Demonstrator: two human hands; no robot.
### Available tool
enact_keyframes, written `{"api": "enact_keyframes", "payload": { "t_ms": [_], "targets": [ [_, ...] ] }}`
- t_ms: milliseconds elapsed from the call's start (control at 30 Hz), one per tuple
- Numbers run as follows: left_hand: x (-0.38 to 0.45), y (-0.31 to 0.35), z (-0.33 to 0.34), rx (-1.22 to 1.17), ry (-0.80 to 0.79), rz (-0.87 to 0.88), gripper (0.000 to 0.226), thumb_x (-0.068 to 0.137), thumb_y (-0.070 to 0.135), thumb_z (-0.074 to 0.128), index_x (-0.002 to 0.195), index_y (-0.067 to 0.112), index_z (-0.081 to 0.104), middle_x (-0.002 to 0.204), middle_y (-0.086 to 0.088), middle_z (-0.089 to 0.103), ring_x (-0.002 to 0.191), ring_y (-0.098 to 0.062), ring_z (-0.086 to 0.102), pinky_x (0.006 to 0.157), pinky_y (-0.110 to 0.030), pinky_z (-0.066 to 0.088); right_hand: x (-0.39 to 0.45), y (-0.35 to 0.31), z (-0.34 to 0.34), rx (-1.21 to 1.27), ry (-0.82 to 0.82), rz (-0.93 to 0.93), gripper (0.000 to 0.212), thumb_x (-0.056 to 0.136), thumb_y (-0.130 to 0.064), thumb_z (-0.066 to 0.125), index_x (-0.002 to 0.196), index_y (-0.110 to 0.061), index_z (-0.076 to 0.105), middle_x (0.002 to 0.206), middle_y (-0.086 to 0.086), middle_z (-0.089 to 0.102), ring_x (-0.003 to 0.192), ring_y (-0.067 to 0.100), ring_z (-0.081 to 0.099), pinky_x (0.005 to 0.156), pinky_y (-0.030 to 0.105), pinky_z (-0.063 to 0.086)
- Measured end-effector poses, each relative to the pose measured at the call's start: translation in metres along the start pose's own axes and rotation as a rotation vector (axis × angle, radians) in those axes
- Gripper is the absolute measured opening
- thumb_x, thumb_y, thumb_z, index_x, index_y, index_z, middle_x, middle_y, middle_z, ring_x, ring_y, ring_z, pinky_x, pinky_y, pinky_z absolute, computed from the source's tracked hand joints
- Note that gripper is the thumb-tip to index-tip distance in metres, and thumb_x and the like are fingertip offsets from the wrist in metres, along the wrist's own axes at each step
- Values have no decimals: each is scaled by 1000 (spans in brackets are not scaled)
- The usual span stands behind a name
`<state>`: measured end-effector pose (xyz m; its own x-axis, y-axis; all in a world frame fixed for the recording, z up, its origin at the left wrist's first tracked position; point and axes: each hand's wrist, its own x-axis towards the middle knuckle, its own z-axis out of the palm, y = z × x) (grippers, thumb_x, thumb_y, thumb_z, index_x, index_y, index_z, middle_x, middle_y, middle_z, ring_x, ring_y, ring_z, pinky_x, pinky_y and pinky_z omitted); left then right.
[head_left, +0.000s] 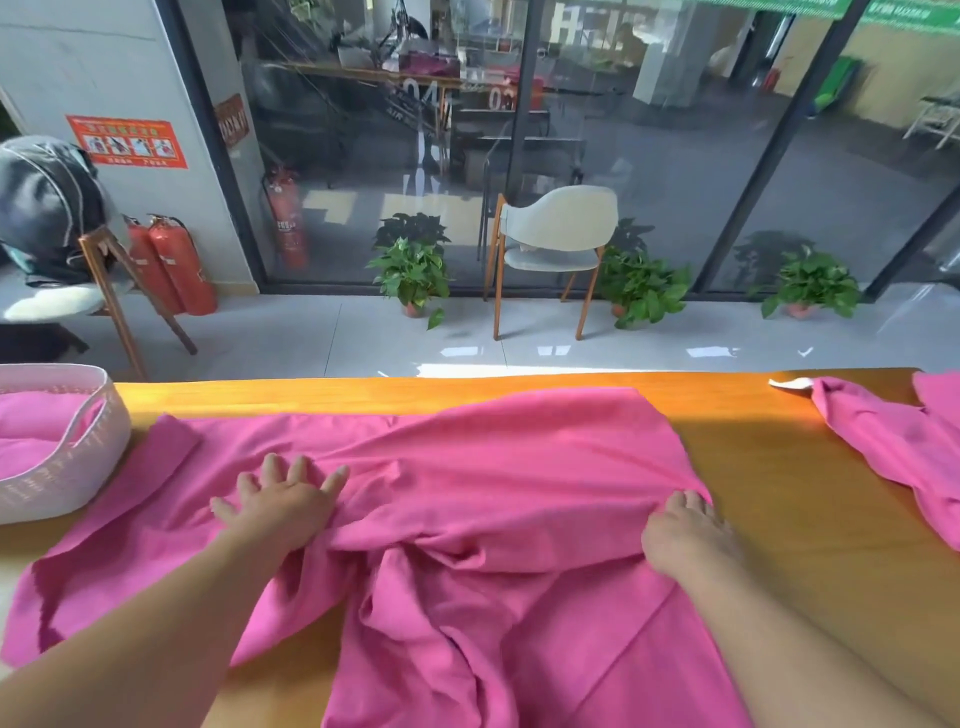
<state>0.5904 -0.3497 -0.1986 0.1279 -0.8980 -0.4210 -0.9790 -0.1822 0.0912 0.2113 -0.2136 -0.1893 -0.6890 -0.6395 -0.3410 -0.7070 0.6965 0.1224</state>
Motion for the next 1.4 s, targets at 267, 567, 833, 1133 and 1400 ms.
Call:
{"api": "enact_keyframes", "payload": {
  "t_ms": [267, 567, 833, 1133, 1400],
  "targets": [
    [1, 35, 16, 4, 142, 320, 79, 89, 74, 31, 154, 34, 14, 164, 5, 5, 150, -18, 4, 120, -46, 6, 2, -44, -1, 165, 16, -337, 56, 104, -45, 22, 156, -24, 24, 164, 1, 18, 150, 19, 17, 121, 40, 18],
    [-4, 31, -6, -174, 256, 352, 62, 93, 59, 47, 143, 21, 44, 149, -7, 41, 138, -27, 34, 113, -46, 21, 2, -46, -12, 227, 99, -296, 53, 101, -49, 36, 141, -16, 47, 152, 10, 35, 139, 29, 37, 111, 40, 33],
    [-117, 14, -4, -268, 549, 545, 36, 93, 41, 56, 64, 21, 54, 76, -5, 67, 73, -30, 62, 60, -31, 38, -172, -62, -27, 122, -227, -534, 77, 72, -93, 30, 57, -19, 43, 64, 0, 48, 78, 28, 55, 72, 36, 44],
    [-203, -23, 17, -159, -293, 342, 61, 93, 60, 47, 113, 6, 64, 109, -12, 68, 100, -28, 66, 86, -38, 54, -273, -36, -23, -40, -93, -608, 76, 68, -95, 36, 83, -22, 55, 97, -3, 65, 86, 23, 56, 70, 34, 41],
    [-274, -54, 58, -705, -380, 181, 87, 75, 38, 83, 144, 21, 32, 92, -8, 62, 65, -19, 60, 46, -28, 47, -305, -18, 26, -125, -97, -755, 34, 85, -44, 64, 107, -18, 63, 118, 5, 64, 107, 29, 61, 74, 31, 40]
  ]
}}
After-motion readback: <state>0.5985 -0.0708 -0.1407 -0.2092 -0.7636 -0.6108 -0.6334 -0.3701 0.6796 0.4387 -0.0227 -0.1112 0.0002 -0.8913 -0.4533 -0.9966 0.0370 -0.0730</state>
